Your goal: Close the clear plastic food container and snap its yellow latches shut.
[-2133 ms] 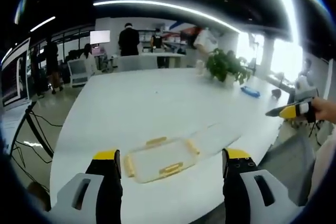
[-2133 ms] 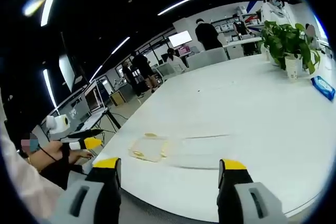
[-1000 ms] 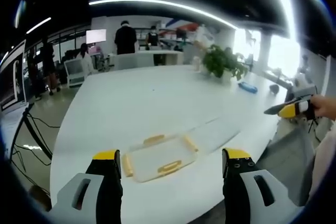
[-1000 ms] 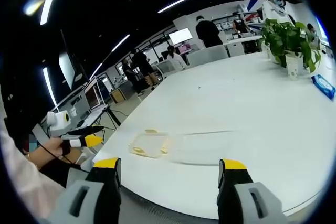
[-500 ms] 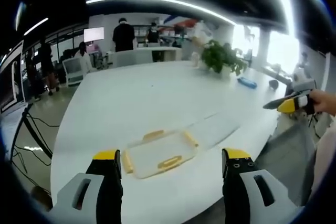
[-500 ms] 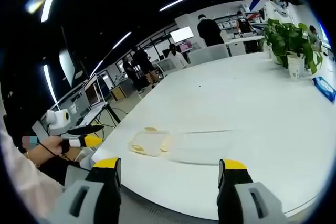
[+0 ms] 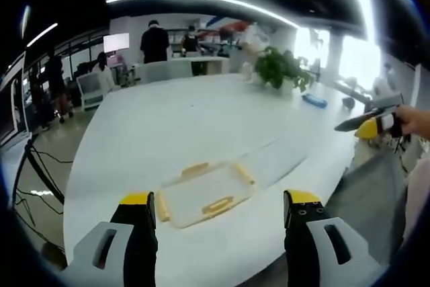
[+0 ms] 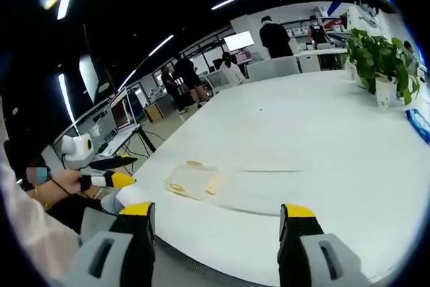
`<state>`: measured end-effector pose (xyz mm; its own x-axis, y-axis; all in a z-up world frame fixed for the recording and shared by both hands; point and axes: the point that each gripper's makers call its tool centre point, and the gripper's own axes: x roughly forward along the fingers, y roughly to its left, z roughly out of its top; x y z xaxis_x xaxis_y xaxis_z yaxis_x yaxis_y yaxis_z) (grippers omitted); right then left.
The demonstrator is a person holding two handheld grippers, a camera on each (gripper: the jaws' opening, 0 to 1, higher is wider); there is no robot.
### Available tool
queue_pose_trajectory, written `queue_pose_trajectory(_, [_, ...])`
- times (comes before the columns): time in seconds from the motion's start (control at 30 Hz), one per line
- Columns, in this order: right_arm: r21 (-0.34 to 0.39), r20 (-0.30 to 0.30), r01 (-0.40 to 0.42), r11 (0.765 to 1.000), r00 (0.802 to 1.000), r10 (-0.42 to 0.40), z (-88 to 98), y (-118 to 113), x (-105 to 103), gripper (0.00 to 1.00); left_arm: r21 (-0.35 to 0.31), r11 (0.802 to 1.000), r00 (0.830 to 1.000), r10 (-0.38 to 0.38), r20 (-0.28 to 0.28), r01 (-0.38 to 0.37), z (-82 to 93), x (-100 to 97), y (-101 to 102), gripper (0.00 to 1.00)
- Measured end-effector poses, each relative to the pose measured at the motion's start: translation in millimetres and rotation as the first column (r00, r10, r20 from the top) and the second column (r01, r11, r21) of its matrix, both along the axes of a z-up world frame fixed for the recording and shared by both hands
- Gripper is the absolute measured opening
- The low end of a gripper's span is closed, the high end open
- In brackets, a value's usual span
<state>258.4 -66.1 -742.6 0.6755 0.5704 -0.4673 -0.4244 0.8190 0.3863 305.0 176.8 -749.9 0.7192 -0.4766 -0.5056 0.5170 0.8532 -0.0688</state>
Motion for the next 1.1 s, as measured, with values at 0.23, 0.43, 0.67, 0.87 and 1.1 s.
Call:
queue_pose_trajectory(0.23, [-0.023,-0.019,-0.038,0.999,0.999,0.037,-7.4,12.4,2.0,0.75,0.040,0.999,0.999,-0.033,-0.003,0.033,-6.1,0.9,-0.1,0.77])
queue_pose_trajectory(0.43, [-0.034,-0.024,-0.109,0.994,0.994,0.108,-7.0,31.3,4.2,0.75,0.057,0.997,0.998,-0.056,-0.030,0.057,-15.8,-1.9,1.9,0.77])
queue_pose_trajectory(0.67, [-0.095,-0.016,-0.190,0.977,0.982,0.189,-7.8,46.7,16.6,0.75,0.088,0.993,0.996,-0.075,-0.043,0.078,-20.4,1.7,11.8,0.76])
queue_pose_trajectory(0.87, [-0.126,-0.004,-0.245,0.961,0.969,0.247,-8.3,61.4,27.8,0.75,0.133,0.986,0.994,-0.092,-0.051,0.098,-25.1,8.0,20.3,0.76])
queue_pose_trajectory(1.1, [-0.171,-0.008,-0.326,0.930,0.944,0.330,-10.9,76.8,39.6,0.75,0.155,0.979,0.990,-0.121,-0.068,0.130,-32.5,17.5,25.2,0.75])
